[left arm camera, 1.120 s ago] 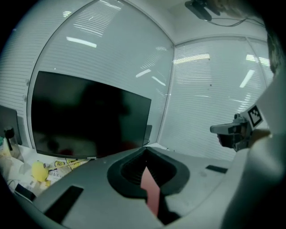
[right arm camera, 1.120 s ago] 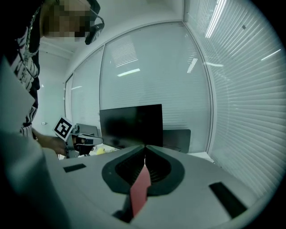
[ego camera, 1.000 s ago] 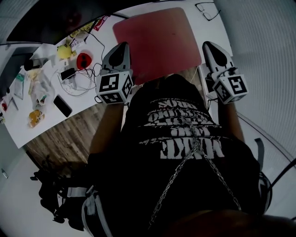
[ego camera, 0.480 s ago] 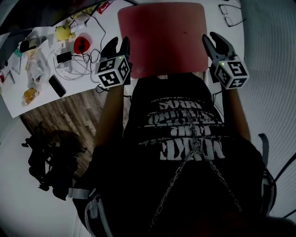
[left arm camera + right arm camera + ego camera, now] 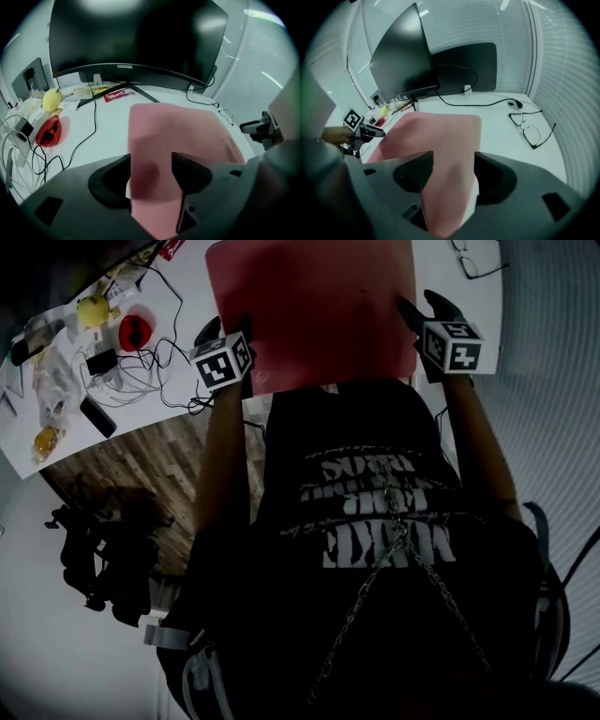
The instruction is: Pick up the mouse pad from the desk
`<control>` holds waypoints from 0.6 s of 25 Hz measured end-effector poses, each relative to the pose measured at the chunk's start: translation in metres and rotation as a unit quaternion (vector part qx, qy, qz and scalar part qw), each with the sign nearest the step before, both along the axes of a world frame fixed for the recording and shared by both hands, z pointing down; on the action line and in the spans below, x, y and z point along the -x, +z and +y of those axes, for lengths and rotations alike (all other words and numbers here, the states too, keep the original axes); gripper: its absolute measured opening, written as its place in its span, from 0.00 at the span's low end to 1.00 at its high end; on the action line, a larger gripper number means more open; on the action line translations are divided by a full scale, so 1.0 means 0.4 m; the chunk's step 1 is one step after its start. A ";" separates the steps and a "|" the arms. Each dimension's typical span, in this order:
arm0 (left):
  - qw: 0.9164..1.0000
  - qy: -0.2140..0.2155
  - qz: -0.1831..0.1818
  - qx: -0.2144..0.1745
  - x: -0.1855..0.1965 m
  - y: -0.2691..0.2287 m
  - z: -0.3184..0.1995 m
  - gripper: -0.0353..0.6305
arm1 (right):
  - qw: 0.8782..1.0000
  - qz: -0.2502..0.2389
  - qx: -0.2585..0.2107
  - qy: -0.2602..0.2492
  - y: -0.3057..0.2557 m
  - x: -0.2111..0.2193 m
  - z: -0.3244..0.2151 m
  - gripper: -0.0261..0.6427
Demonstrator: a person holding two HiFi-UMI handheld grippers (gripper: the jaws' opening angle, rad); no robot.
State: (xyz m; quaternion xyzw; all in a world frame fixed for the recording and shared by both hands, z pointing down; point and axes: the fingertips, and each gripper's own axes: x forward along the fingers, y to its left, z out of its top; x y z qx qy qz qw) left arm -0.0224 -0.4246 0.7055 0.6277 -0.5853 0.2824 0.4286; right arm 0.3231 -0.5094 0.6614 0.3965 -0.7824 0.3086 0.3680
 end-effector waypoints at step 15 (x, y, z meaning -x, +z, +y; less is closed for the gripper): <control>0.999 0.022 -0.037 0.034 -0.010 0.072 -0.001 0.48 | 0.994 0.059 0.068 0.059 0.179 -0.045 0.028 0.40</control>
